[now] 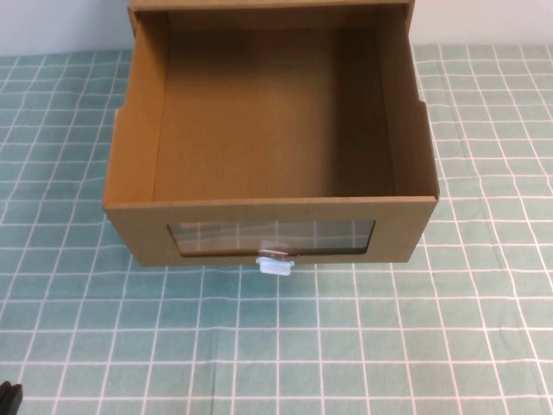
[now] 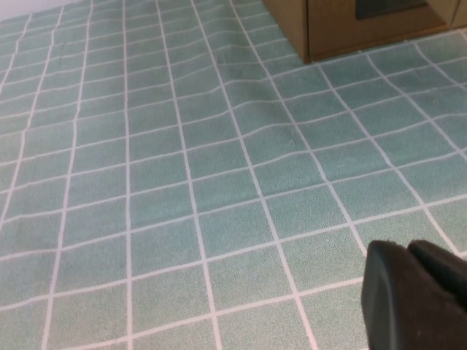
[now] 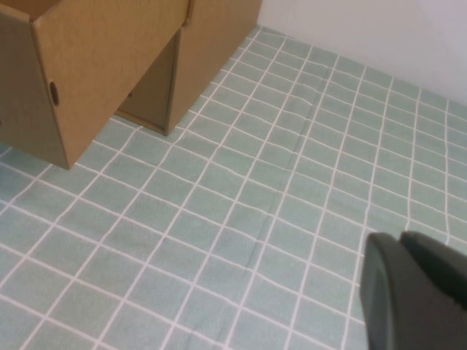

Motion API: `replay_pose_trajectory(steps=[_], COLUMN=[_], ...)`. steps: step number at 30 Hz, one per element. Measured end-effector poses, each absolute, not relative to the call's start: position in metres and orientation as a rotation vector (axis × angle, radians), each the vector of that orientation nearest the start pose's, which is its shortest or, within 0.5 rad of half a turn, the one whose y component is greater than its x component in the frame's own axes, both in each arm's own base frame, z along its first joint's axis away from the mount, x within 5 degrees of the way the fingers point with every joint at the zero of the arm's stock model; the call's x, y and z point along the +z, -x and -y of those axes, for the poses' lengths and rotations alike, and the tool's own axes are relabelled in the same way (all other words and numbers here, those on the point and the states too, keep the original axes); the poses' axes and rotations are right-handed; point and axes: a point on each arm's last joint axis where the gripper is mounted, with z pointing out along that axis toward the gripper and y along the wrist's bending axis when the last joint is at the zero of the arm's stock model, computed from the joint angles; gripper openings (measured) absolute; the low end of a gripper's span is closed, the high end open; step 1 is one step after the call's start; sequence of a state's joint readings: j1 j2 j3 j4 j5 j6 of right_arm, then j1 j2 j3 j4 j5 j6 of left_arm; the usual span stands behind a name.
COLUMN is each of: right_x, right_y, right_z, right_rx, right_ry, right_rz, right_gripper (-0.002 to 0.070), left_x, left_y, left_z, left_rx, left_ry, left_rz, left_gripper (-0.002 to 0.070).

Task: Open the shoe box
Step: 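Pull the top drawer of the cardboard box fully open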

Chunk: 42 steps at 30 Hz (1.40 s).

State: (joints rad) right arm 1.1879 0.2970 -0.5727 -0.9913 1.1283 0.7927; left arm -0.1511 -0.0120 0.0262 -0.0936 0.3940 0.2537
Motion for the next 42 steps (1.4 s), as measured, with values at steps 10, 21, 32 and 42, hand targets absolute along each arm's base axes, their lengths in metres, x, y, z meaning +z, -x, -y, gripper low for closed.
replay_pose_trajectory(steps=[10, 21, 32, 42], right_x=[0.327, 0.340, 0.307, 0.238], right_y=[-0.064, -0.044, -0.055, -0.048], right_z=[0.024, 0.017, -0.004, -0.009], right_rx=[0.027, 0.127, 0.218, 0.126], right_ry=[0.253, -0.076, 0.025, 0.202], right_rz=[-1.813, -1.484, -1.427, -1.666], right_gripper=[-0.0014, -0.0014, -0.0014, -0.0014], left_x=[0.170, 0.170, 0.170, 0.170], left_y=[-0.051, -0.051, -0.051, -0.051], left_z=[0.011, 0.011, 0.011, 0.011], left_rx=[-0.023, -0.023, -0.023, -0.023], left_ry=[-0.324, -0.324, -0.324, -0.324], left_rz=[-1.862, -1.862, -1.862, -1.862], left_gripper=[-0.0005, -0.0006, -0.0005, -0.0006])
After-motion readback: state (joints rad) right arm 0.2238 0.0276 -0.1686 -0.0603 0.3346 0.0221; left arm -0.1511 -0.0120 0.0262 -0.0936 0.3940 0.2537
